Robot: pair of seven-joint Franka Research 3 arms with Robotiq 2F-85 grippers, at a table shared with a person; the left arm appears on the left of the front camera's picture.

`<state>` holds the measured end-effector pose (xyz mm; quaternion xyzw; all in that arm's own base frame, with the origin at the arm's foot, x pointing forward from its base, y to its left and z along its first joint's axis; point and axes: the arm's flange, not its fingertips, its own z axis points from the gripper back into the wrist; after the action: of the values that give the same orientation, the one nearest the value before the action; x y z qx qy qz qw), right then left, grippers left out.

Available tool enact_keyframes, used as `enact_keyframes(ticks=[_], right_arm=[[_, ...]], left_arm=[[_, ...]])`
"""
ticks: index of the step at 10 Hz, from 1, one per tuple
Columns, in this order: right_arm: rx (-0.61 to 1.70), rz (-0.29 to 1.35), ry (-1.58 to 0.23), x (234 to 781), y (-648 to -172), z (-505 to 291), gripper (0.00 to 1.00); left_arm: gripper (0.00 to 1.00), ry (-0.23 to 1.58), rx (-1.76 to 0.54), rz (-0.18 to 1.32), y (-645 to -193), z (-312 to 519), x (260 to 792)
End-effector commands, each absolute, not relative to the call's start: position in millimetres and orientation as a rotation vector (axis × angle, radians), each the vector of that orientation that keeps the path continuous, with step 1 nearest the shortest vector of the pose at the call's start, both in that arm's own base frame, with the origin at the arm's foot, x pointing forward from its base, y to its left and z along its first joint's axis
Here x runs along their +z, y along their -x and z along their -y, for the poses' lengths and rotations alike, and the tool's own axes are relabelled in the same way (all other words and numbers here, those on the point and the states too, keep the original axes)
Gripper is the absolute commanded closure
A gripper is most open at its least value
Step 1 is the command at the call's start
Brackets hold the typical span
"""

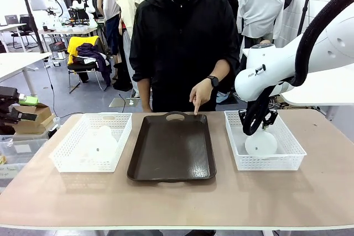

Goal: Prepare the laboratory tools.
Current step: While moving the picked Big flask to the Handle tray indicated by the person, stop as directed by the person.

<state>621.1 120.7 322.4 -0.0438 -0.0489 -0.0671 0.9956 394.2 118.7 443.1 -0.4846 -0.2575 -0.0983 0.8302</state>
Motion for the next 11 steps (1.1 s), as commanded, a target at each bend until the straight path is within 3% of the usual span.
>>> enact_keyframes(ticks=[1,5,11], right_arm=[[-0.135,0.098,0.088,322,-621,-121,1.0],[-0.124,0.154,0.159,352,-599,-116,1.0],[0.01,0.301,0.151,457,-560,-128,1.0]], left_arm=[[0.0,1.031,-0.223,0.551,-392,-120,443],[0.0,1.031,-0.223,0.551,-392,-120,443],[0.0,1.031,-0.223,0.551,-392,-120,443]])
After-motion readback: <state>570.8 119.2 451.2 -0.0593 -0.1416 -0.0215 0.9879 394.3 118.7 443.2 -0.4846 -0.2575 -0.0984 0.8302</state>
